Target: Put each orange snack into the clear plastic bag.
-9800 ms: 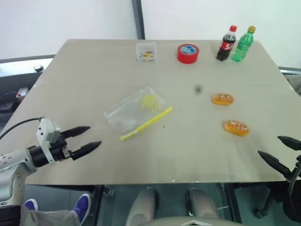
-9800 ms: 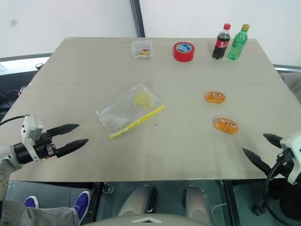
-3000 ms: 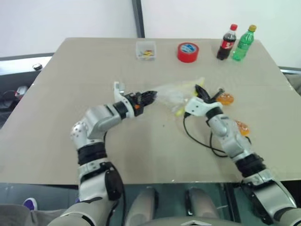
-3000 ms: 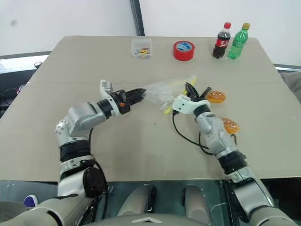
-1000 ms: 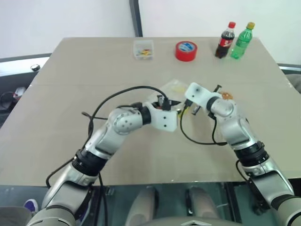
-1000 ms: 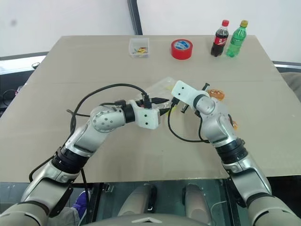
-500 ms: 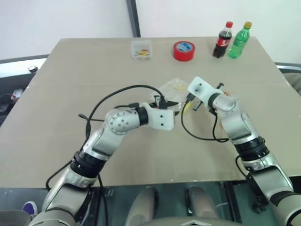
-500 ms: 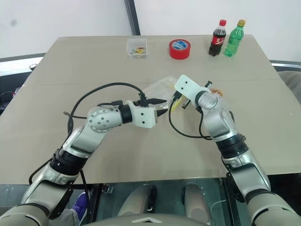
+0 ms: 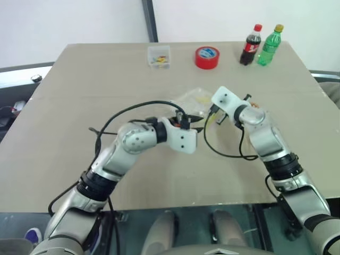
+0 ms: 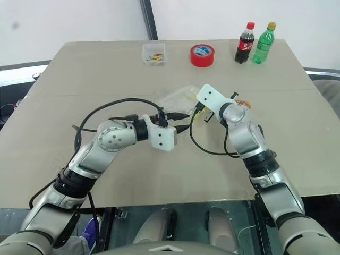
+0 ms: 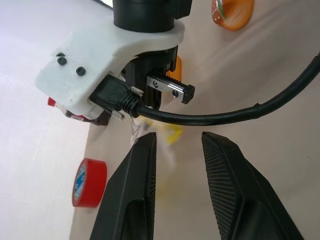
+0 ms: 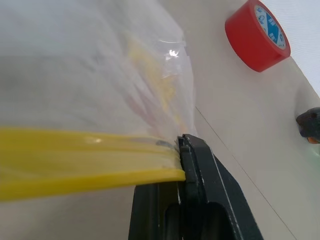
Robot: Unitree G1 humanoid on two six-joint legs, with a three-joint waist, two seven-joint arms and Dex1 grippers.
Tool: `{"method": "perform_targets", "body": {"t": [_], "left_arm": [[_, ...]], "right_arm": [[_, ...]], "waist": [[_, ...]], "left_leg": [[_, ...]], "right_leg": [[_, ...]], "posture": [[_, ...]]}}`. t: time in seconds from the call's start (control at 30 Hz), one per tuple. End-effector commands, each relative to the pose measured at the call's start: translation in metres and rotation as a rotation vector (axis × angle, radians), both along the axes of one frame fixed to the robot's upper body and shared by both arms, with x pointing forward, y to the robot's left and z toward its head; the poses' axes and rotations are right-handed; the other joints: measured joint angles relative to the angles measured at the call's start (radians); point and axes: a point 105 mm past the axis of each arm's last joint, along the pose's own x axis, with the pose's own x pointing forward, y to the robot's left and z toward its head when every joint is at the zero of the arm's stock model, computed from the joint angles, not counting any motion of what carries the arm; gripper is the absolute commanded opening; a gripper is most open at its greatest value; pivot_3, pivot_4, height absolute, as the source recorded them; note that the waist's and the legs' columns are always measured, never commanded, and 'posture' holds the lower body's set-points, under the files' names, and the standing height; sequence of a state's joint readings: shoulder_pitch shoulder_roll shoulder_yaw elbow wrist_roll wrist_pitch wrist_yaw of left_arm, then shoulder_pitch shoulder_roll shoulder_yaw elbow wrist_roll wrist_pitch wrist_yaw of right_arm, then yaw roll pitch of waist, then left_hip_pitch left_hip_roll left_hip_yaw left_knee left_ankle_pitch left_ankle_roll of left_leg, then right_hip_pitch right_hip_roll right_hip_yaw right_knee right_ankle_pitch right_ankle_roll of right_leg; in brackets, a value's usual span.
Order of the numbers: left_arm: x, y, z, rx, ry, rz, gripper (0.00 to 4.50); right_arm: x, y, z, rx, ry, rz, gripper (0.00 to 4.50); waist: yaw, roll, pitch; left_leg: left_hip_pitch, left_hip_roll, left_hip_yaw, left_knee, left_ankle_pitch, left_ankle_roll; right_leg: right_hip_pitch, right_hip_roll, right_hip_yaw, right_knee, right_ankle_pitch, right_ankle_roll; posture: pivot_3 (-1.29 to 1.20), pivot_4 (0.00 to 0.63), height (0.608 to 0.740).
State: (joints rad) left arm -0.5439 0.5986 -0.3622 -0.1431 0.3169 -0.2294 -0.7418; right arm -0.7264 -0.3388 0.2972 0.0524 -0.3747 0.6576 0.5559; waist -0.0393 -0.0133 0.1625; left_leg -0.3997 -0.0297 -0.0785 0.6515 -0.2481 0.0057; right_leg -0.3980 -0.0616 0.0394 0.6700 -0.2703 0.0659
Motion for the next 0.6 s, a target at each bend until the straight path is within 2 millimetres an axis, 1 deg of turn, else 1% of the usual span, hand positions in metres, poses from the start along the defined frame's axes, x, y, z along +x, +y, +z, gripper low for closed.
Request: {"method": "perform_targets", "body": {"t": [0.03, 0.3, 0.6], "left_arm": [[0.002, 0.0, 0.012, -0.006, -0.067, -0.012, 1.52], [0.013, 0.0, 0.018, 0.003, -0.142, 0.002, 1.52], [0.019, -0.007, 0.018, 0.023, -0.211, -0.032, 1.52]], "right_arm": [[0.003, 0.001, 0.021, 0.027, -0.06, -0.001, 0.0], [0.003, 0.004, 0.022, 0.036, -0.06, 0.005, 0.0], [0.001, 0.013, 0.022, 0.056, -0.05, 0.024, 0.0]], "waist": [[0.0, 0.0, 0.0], [0.0, 0.0, 0.0], [-0.001, 0.0, 0.0]], "left_leg": [[0.0, 0.0, 0.0, 0.0, 0.0, 0.0], [0.0, 0.0, 0.0, 0.0, 0.0, 0.0], [0.0, 0.0, 0.0, 0.0, 0.0, 0.0]], "right_leg": [[0.0, 0.0, 0.0, 0.0, 0.0, 0.0], [0.0, 0.0, 0.0, 0.001, 0.0, 0.0], [0.0, 0.0, 0.0, 0.001, 0.0, 0.0]], "posture": [[0.0, 0.15, 0.74], [0.0, 0.15, 0.74], [0.0, 0.15, 0.74]]}}
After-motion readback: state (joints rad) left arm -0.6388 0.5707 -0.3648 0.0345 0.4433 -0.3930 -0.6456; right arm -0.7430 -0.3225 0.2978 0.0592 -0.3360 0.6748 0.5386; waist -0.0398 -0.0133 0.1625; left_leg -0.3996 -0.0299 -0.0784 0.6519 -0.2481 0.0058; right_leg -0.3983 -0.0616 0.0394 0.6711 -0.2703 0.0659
